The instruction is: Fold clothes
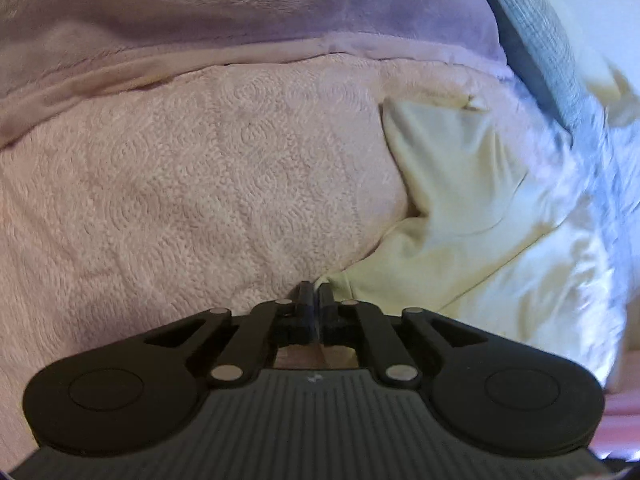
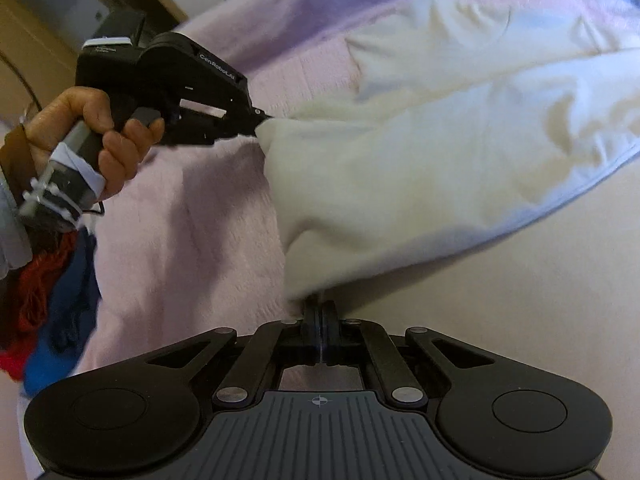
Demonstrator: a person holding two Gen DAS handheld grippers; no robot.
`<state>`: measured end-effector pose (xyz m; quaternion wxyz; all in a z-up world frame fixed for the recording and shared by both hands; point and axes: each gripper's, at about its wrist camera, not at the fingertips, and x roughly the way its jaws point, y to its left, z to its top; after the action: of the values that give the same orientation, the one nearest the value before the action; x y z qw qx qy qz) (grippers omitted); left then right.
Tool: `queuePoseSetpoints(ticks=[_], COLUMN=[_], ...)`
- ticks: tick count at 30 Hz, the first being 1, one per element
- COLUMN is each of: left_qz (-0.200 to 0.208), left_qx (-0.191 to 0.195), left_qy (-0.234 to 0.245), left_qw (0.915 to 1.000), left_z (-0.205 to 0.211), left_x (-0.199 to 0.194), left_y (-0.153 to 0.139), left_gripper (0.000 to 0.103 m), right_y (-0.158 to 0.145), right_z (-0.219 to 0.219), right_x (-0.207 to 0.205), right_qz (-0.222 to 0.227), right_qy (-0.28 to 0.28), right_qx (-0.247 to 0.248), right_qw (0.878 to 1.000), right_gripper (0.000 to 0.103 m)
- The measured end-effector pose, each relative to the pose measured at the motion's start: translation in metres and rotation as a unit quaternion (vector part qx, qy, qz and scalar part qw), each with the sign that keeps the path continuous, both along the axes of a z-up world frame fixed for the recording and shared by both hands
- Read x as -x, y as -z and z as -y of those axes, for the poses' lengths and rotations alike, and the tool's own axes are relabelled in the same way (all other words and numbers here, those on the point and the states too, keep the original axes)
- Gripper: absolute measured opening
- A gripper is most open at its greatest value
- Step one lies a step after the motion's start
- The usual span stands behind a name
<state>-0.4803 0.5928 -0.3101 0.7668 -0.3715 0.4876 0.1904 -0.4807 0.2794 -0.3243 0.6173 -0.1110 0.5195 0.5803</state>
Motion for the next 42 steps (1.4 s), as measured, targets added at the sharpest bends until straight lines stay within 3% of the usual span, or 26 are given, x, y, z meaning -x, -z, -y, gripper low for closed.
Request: queuePoseSetpoints(ticks=[4, 9, 12, 14, 16, 17, 18, 19, 20, 24, 28, 32, 33, 35, 37, 38, 40, 42], left_qz=[0.021, 0.039, 0.034, 0.023, 0.011, 0.004, 0.008, 0.012, 0.015, 0.031, 0.002, 0.003, 0.007, 0.001, -0.014, -0.014, 0.004, 0.032], left_qx=[0.018, 0.080, 0.126, 0.152, 0.171, 0.175, 0.172, 0.167, 0.156, 0.125, 0.104, 0.070, 0.063, -0.004, -0.093, -0.118, -0.124, -0.102], left_qy=[-0.076, -0.145, -0.153, -0.154, -0.150, -0.156, -0.159, -0.157, -0.154, -0.153, -0.150, -0.152, -0.158, -0.172, -0.183, -0.187, -0.184, -0.169], left_qw=[0.9967, 0.9854, 0.9796, 0.9762, 0.9738, 0.9721, 0.9722, 0.9733, 0.9756, 0.9799, 0.9831, 0.9859, 0.9854, 0.9851, 0.9786, 0.9751, 0.9752, 0.9797], left_z=[-0.004, -0.015, -0.011, -0.008, -0.001, 0.001, 0.004, 0.005, 0.005, 0.002, 0.005, 0.014, 0.015, 0.022, 0.032, 0.039, 0.059, 0.085], left_x=[0.021, 0.053, 0.046, 0.036, 0.029, 0.027, 0.029, 0.031, 0.033, 0.041, 0.032, 0.034, 0.037, 0.044, 0.055, 0.062, 0.072, 0.074], left_y=[-0.010, -0.026, -0.021, -0.012, 0.000, 0.004, 0.006, 0.004, 0.000, -0.019, -0.004, -0.001, -0.004, -0.024, -0.050, -0.060, -0.076, -0.079], left_gripper=[0.003, 0.026, 0.031, 0.031, 0.030, 0.020, 0.003, 0.002, 0.002, 0.002, 0.002, 0.004, 0.006, 0.007, 0.012, 0.012, 0.012, 0.012], right_y=[-0.005, -0.012, -0.017, -0.017, -0.013, -0.011, -0.009, -0.008, -0.007, -0.008, 0.017, 0.016, 0.011, 0.002, -0.009, -0.013, -0.019, -0.024], right_z=[-0.001, -0.002, -0.003, -0.005, -0.006, -0.007, -0.007, -0.007, -0.006, 0.005, 0.011, 0.005, 0.004, 0.002, 0.008, 0.012, 0.021, 0.026], right_x=[-0.005, -0.012, -0.006, -0.003, -0.007, -0.009, -0.011, -0.013, -0.016, -0.028, -0.030, -0.040, -0.041, -0.044, -0.054, -0.063, -0.091, -0.129], right_qz=[-0.004, -0.009, -0.003, -0.004, -0.016, -0.022, -0.027, -0.033, -0.043, -0.087, -0.113, -0.137, -0.131, -0.121, -0.100, -0.085, -0.060, -0.033], right_qy=[-0.017, -0.038, -0.053, -0.052, -0.035, -0.026, -0.017, -0.009, 0.000, 0.019, 0.023, 0.010, -0.003, -0.030, -0.042, -0.041, -0.020, 0.016], right_qx=[0.008, 0.017, 0.004, -0.003, -0.002, -0.002, -0.002, -0.002, -0.009, -0.047, 0.003, 0.018, 0.023, 0.032, 0.036, 0.042, 0.048, 0.046], right_qw=[1.000, 0.999, 0.999, 0.999, 0.999, 0.999, 0.999, 0.999, 0.999, 0.995, 0.993, 0.990, 0.991, 0.992, 0.993, 0.995, 0.997, 0.998], right_gripper=[0.002, 0.014, 0.021, 0.032, 0.033, 0.033, 0.033, 0.026, 0.000, 0.000, 0.000, 0.000, 0.004, 0.009, 0.017, 0.017, 0.017, 0.017])
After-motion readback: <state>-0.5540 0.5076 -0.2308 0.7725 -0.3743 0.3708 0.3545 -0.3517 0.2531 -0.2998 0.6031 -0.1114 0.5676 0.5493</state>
